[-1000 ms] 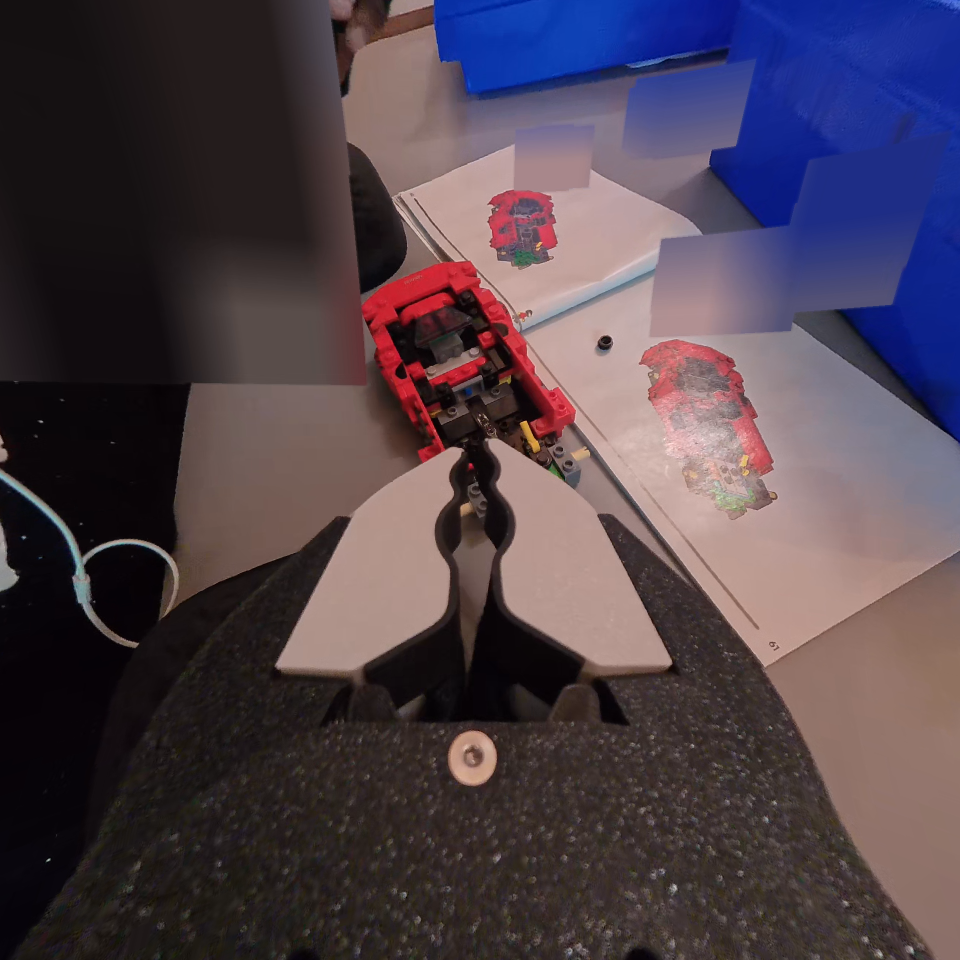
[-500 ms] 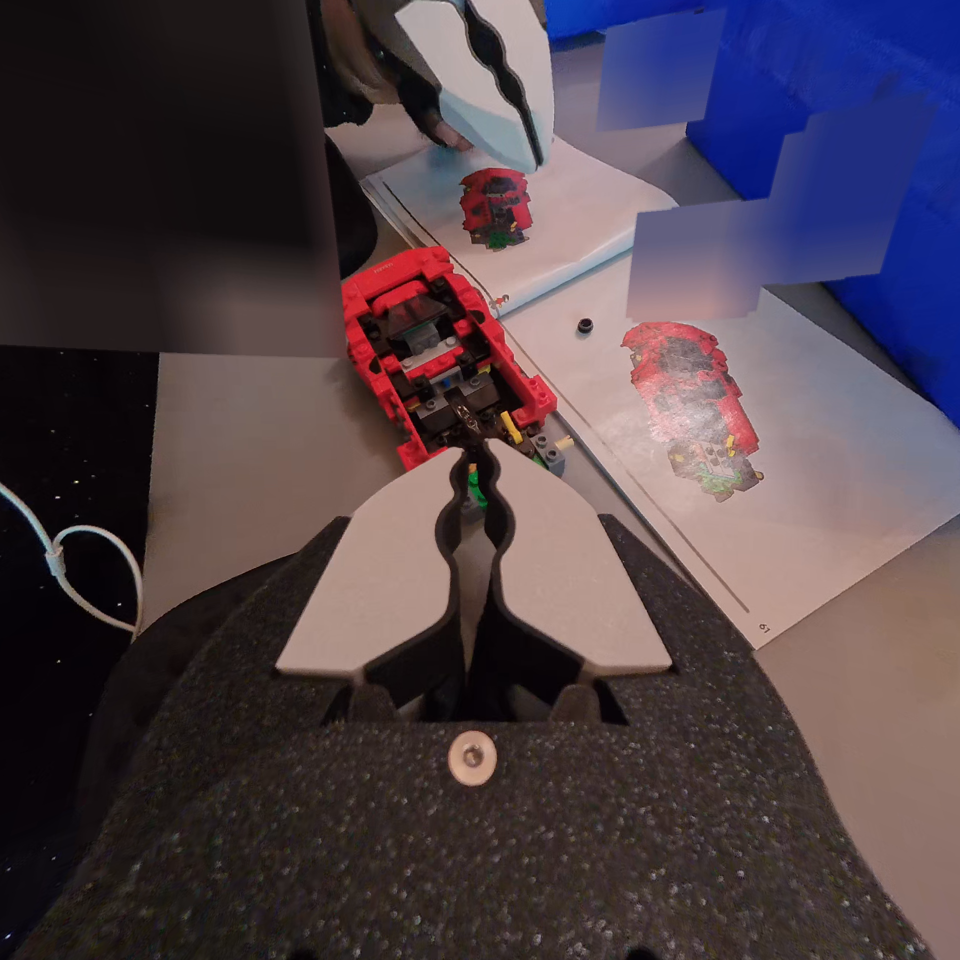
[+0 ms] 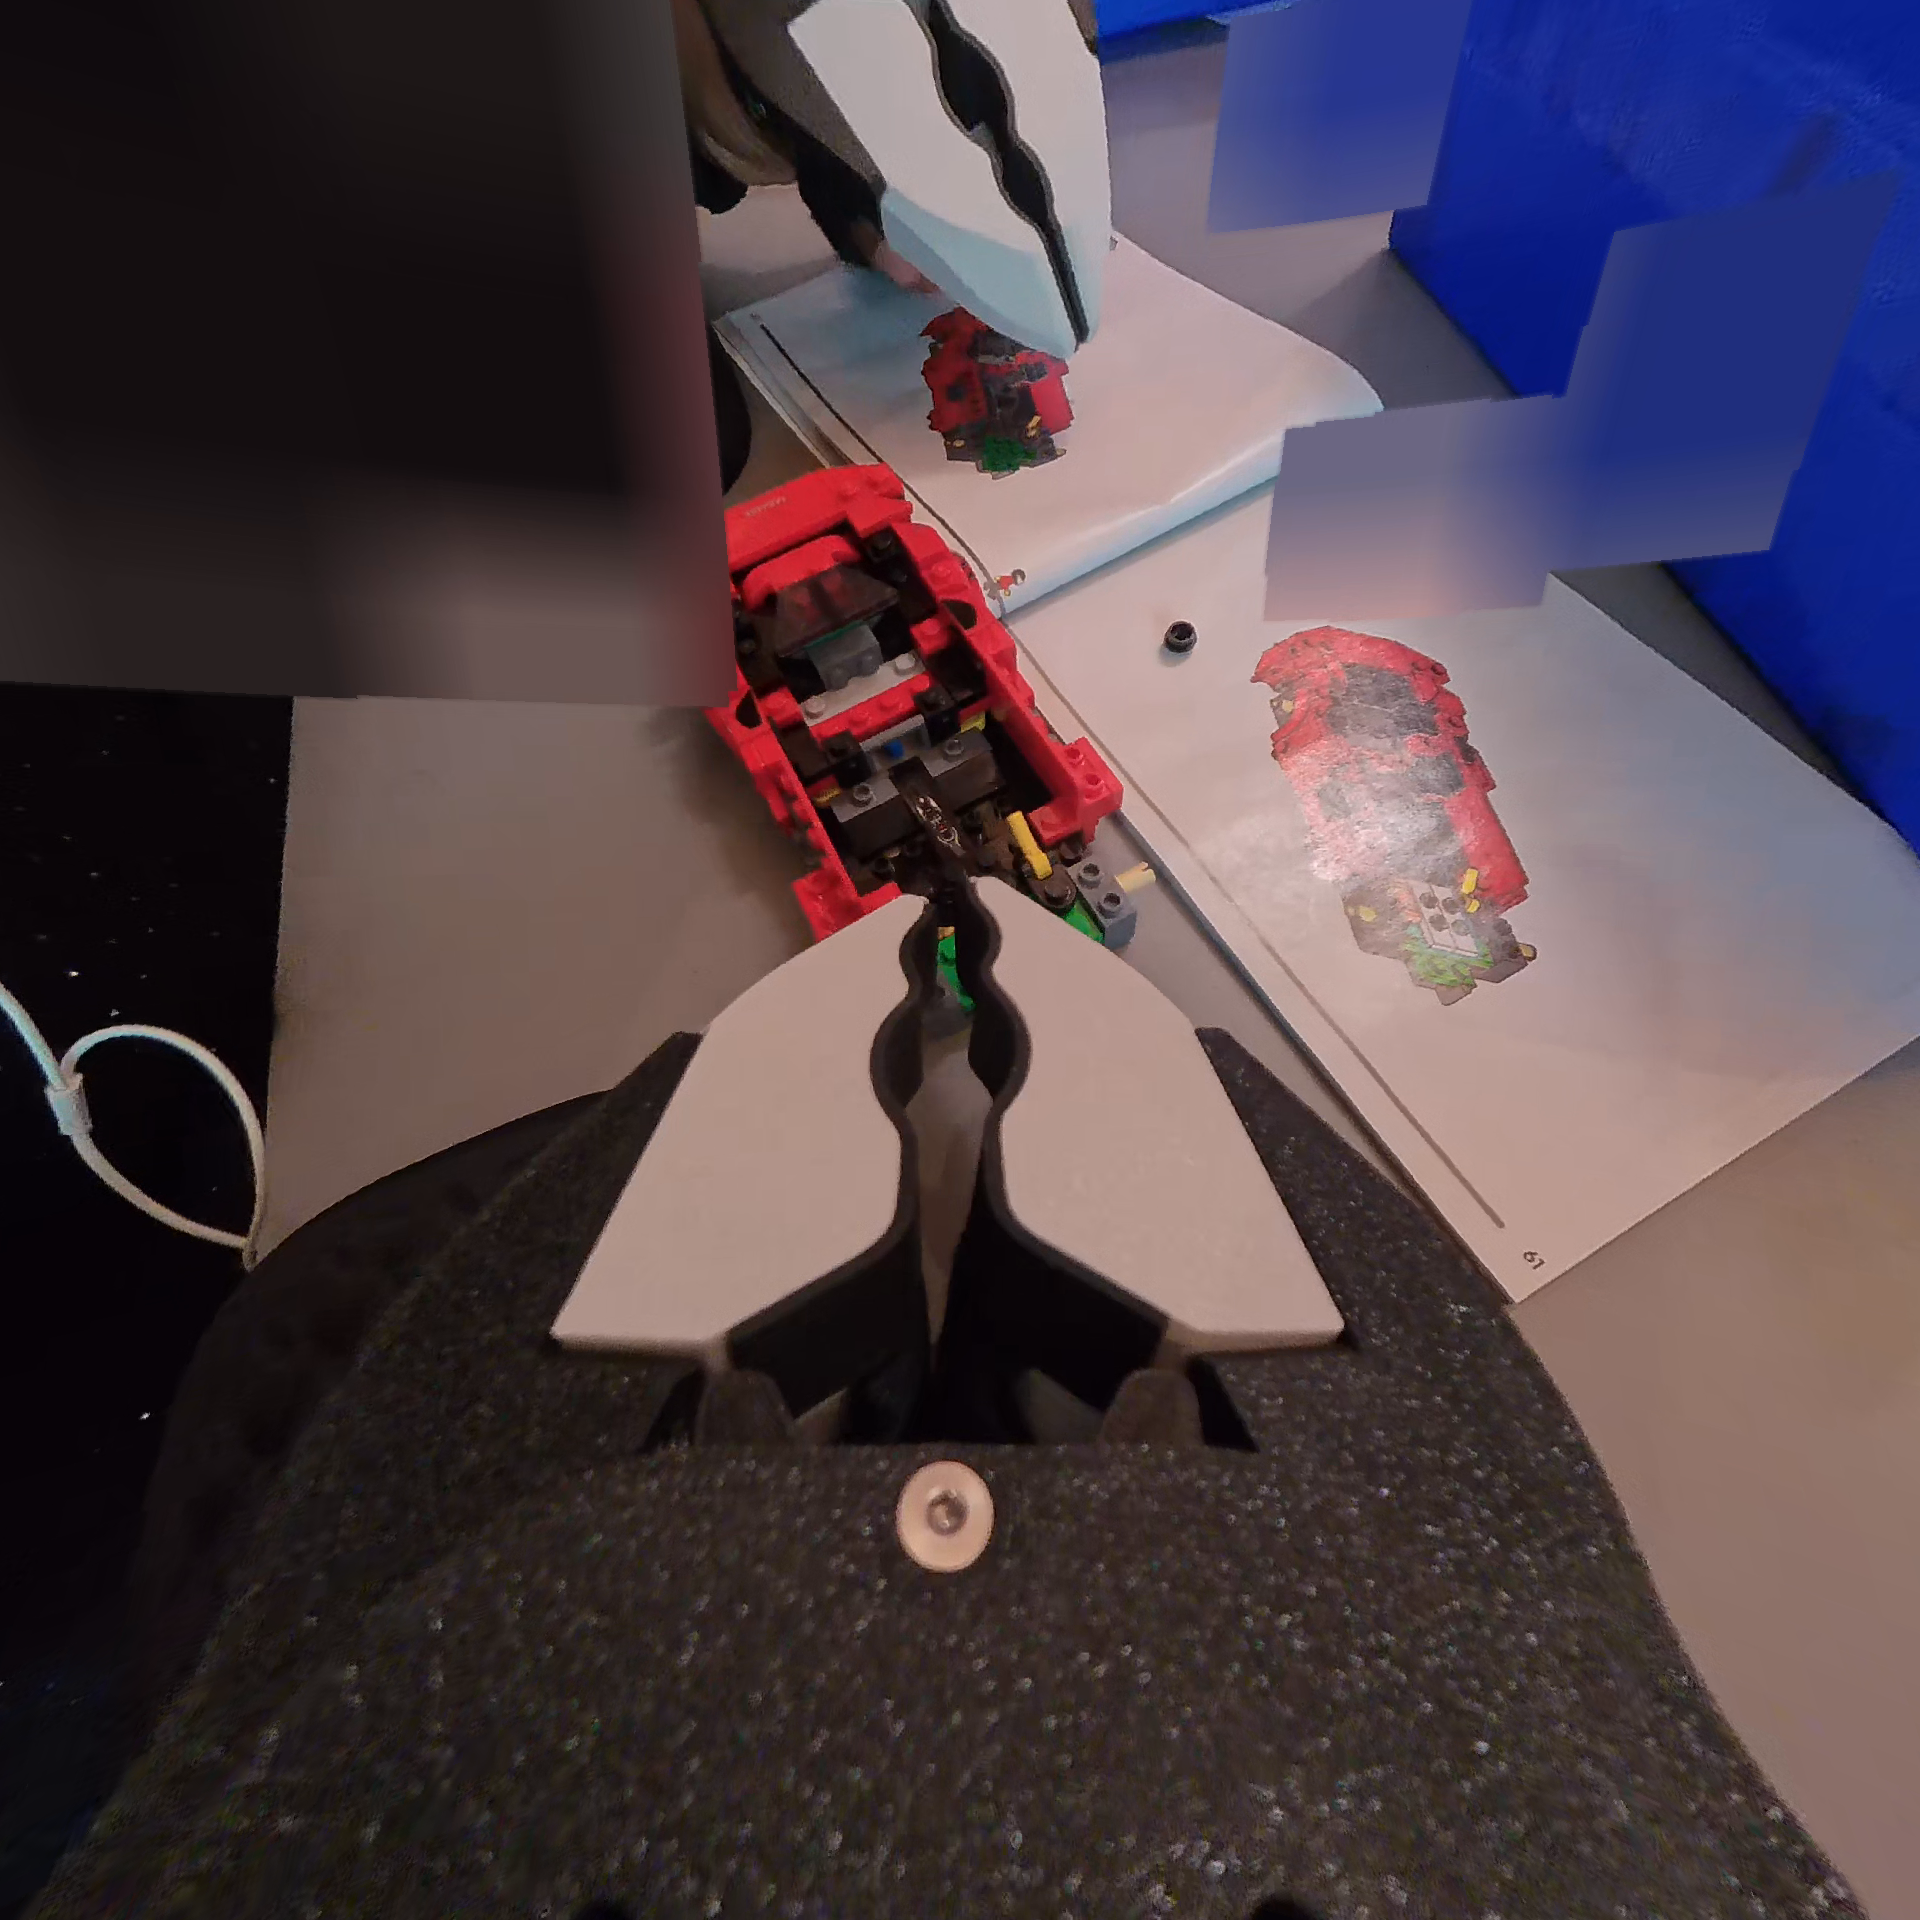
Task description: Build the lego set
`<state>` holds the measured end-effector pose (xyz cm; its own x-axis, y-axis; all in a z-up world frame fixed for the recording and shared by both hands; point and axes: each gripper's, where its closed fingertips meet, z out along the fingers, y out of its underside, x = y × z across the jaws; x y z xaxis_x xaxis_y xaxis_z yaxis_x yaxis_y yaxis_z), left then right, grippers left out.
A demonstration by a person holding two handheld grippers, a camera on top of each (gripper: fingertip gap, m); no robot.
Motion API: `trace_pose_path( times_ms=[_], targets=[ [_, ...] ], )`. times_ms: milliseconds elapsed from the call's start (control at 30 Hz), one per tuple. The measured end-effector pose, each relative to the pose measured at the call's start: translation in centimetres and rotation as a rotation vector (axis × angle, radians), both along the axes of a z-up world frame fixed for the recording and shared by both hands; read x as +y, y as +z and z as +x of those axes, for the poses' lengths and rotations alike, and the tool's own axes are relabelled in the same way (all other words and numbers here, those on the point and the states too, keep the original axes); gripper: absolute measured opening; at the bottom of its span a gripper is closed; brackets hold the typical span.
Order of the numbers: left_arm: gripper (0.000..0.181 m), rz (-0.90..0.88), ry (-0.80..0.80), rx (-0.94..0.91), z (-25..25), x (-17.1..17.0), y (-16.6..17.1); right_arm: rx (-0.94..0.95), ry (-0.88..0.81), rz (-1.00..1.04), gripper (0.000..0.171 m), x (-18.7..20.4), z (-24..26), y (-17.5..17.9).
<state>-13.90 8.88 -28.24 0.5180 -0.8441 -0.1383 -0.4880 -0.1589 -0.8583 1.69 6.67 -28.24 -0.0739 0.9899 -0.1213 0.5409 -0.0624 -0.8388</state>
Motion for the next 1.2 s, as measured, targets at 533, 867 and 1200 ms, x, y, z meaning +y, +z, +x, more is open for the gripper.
trace_pose_path(
  times_ms=[533, 867, 1200],
  targets=[
    [0.002, 0.012, 0.02, 0.026, -0.2, 0.0, 0.5, -0.087, 0.116, 0.078, 0.0, -1.0, -0.4, 0.0],
    [0.02, -0.051, 0.014, 0.003, 2.6, -5.9, 4.6, -0.238, 0.249, 0.034, 0.013, -6.3, 2.8, -0.2],
    [0.02, 0.008, -0.001, -0.058, 7.3, -10.1, 4.0, -0.337, 0.249, 0.159, 0.011, -8.4, 1.7, -3.0]
  ],
)
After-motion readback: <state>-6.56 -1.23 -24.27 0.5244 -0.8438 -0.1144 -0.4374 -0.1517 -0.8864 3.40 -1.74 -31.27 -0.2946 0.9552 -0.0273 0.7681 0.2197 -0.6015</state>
